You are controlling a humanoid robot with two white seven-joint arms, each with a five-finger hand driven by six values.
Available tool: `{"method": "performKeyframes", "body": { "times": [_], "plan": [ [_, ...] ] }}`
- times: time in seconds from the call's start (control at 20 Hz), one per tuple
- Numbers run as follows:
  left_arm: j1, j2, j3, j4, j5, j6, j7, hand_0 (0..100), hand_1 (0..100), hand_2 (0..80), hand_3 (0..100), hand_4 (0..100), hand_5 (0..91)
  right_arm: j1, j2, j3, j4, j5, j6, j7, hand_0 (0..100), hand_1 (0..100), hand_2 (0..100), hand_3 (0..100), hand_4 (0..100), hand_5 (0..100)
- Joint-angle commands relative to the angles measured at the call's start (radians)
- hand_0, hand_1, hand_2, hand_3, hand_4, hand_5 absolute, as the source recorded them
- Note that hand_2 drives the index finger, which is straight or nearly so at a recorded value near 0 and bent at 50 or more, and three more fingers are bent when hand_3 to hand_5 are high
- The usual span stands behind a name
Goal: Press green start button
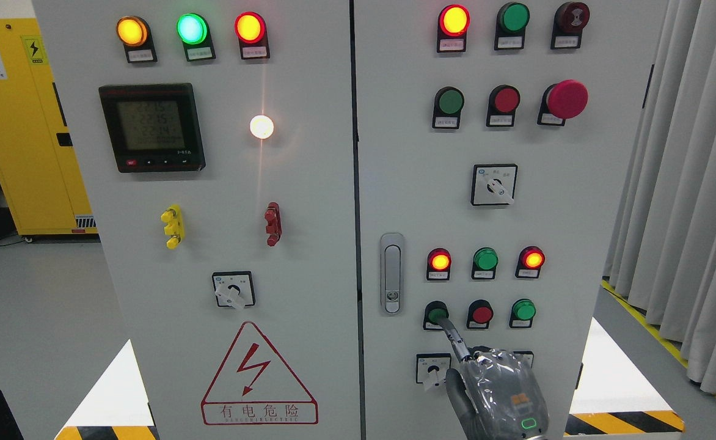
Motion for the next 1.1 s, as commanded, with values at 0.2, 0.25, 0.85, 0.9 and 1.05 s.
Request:
{"method": "performKeyframes", "body": {
  "times": [0.2,0.25,0.85,0.9,1.05],
  "plan": [
    [0.000,0.000,0.001,0.000,0.000,0.000,-0.001,12,56,0.0,0,0,0.0,0.028,0.003,0.001,-0.055,-0.001,-0.004,-0.018,84,87,0,85,85,99],
    [0.000,0.000,0.001,0.000,0.000,0.000,-0.001,12,56,0.0,0,0,0.0,0.034,0.004,0.002,-0.063,-0.001,-0.004,-0.018,84,87,0,85,85,99],
    [0.000,0.000,-0.001,0.000,0.000,0.000,-0.001,12,56,0.0,0,0,0.0,0.120,0.035,0.037,-0.124,-0.244,-0.012,-0.078,89,83,0,76,80,88],
    [0.000,0.000,0.001,0.000,0.000,0.000,-0.001,12,56,0.0,0,0,0.0,0.136,0.035,0.049,-0.132,-0.291,-0.013,-0.083,89,83,0,76,80,88],
    [0.000,0.000,0.001,0.000,0.000,0.000,-0.001,12,56,0.0,0,0,0.0,0.158,0.034,0.079,-0.138,-0.429,-0.032,-0.100,88,81,0,63,70,79]
  ]
}}
